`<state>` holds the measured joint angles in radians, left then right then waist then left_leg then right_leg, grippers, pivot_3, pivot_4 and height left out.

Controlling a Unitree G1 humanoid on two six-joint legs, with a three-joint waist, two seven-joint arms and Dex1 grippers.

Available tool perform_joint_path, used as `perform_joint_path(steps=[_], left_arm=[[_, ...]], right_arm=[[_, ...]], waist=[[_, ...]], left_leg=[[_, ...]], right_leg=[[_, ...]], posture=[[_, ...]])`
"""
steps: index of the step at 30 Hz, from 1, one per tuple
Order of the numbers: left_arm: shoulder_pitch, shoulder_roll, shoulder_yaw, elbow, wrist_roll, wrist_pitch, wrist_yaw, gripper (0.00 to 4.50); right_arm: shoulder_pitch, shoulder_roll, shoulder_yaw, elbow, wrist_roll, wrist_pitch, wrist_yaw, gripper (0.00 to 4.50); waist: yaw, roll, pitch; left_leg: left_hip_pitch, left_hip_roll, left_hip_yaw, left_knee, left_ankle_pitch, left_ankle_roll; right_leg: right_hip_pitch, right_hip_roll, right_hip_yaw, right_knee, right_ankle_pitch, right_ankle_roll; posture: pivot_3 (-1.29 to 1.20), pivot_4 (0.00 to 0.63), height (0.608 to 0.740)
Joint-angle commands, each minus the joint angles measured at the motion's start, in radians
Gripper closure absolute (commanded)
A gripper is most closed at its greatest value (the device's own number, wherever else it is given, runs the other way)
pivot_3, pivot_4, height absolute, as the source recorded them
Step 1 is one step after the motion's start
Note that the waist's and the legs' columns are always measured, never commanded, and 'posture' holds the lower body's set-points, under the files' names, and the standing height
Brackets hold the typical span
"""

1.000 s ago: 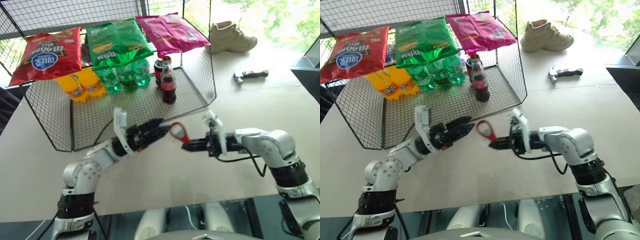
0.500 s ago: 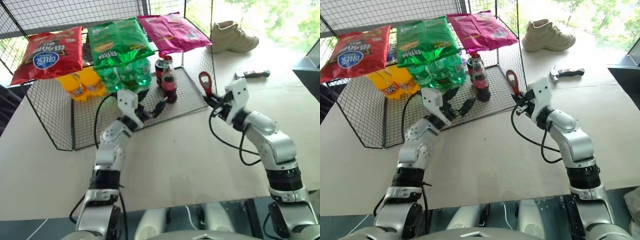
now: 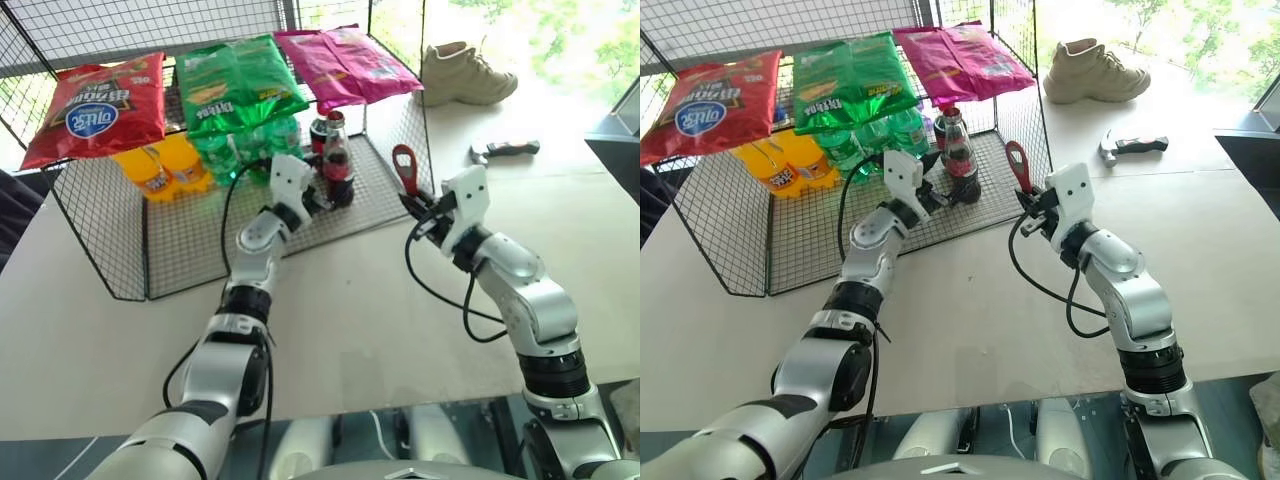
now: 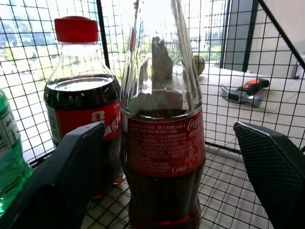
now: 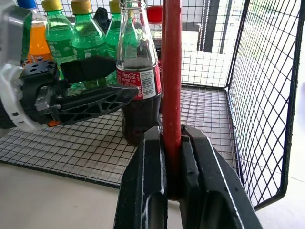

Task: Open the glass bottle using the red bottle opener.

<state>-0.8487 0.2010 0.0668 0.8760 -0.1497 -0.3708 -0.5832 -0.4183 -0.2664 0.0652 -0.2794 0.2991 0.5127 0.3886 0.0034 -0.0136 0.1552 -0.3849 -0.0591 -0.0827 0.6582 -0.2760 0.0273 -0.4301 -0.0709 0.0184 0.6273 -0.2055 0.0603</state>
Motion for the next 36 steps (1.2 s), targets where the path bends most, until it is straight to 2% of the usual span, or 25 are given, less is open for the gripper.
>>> perform_joint_path(steps=[1, 9, 15, 18, 20, 21, 26, 31, 34, 36], left_arm=[[-0.066, 0.0, -0.003, 0.086, 0.037, -0.078, 0.025, 0.04], [-0.174, -0.03, 0.013, 0.264, 0.065, -0.11, 0.097, 0.04], [-0.222, -0.033, 0.024, 0.324, 0.078, -0.106, 0.173, 0.04], [-0.234, -0.031, 0.029, 0.337, 0.083, -0.1, 0.196, 0.75], [-0.238, -0.03, 0.029, 0.344, 0.084, -0.1, 0.192, 1.66], [-0.239, -0.03, 0.029, 0.346, 0.085, -0.099, 0.189, 1.87], [-0.238, -0.031, 0.032, 0.337, 0.081, -0.099, 0.159, 1.84], [-0.198, -0.025, 0.042, 0.243, 0.031, -0.096, 0.022, 1.84], [-0.125, -0.019, 0.037, 0.079, -0.018, -0.04, -0.083, 1.84], [-0.044, -0.007, 0.022, -0.1, -0.053, 0.044, -0.136, 1.84]], right_arm=[[-0.005, 0.007, -0.013, -0.052, 0.001, -0.021, -0.007, 4.5], [-0.005, 0.016, -0.008, -0.05, -0.008, -0.029, -0.01, 4.5], [0.005, 0.017, -0.008, -0.054, -0.016, -0.035, -0.008, 4.5], [0.008, 0.016, -0.01, -0.055, -0.018, -0.037, -0.009, 4.5], [0.009, 0.017, -0.011, -0.054, -0.02, -0.039, -0.01, 4.5], [0.009, 0.018, -0.011, -0.054, -0.021, -0.04, -0.01, 4.5], [0.008, 0.018, -0.013, -0.053, -0.022, -0.043, -0.009, 4.5], [0.005, 0.015, -0.025, -0.054, -0.023, -0.046, -0.014, 4.5], [0.007, 0.011, -0.035, -0.054, -0.023, -0.047, -0.018, 4.5], [0.008, 0.009, -0.04, -0.054, -0.023, -0.05, -0.019, 4.5]], waist=[[-0.003, 0.0, 0.0], [-0.016, 0.0, 0.0], [-0.017, 0.0, 0.0], [-0.017, 0.0, 0.0], [-0.017, 0.0, 0.0], [-0.018, 0.0, 0.0], [-0.018, 0.0, 0.0], [-0.017, 0.0, 0.0], [-0.019, 0.0, 0.0], [-0.02, 0.0, 0.0]], left_leg=[[0.0, 0.0, 0.0, 0.0, 0.0, 0.0], [-0.001, 0.0, -0.001, 0.003, 0.0, 0.0], [-0.001, -0.001, -0.001, 0.008, 0.0, 0.0], [-0.001, -0.001, -0.001, 0.01, 0.0, 0.0], [-0.001, -0.001, -0.001, 0.011, 0.0, 0.0], [-0.001, -0.001, -0.001, 0.011, 0.0, 0.0], [-0.001, -0.001, -0.001, 0.011, 0.0, 0.0], [-0.001, -0.001, -0.001, 0.011, 0.0, 0.0], [-0.001, -0.001, -0.001, 0.011, 0.0, 0.0], [-0.002, 0.0, -0.001, 0.011, 0.0, 0.0]], right_leg=[[0.0, 0.0, 0.0, 0.0, 0.0, 0.0], [0.0, 0.0, -0.001, 0.002, 0.0, 0.0], [0.0, 0.0, -0.001, 0.007, 0.0, 0.0], [0.0, 0.0, -0.001, 0.009, 0.0, 0.0], [0.0, 0.0, 0.0, 0.01, 0.0, 0.0], [0.0, 0.0, 0.0, 0.01, 0.0, 0.0], [0.0, 0.0, 0.0, 0.011, 0.0, 0.0], [0.0, 0.0, 0.0, 0.011, 0.0, 0.0], [-0.001, 0.0, 0.0, 0.011, 0.0, 0.0], [-0.001, 0.0, 0.001, 0.01, 0.0, 0.0]], posture=[[0.0, 0.15, 0.74], [0.0, 0.15, 0.74], [0.0, 0.15, 0.74], [0.0, 0.15, 0.74], [0.0, 0.15, 0.74], [0.0, 0.15, 0.74], [0.0, 0.15, 0.74], [0.0, 0.15, 0.74], [0.0, 0.15, 0.74], [0.0, 0.15, 0.74]])
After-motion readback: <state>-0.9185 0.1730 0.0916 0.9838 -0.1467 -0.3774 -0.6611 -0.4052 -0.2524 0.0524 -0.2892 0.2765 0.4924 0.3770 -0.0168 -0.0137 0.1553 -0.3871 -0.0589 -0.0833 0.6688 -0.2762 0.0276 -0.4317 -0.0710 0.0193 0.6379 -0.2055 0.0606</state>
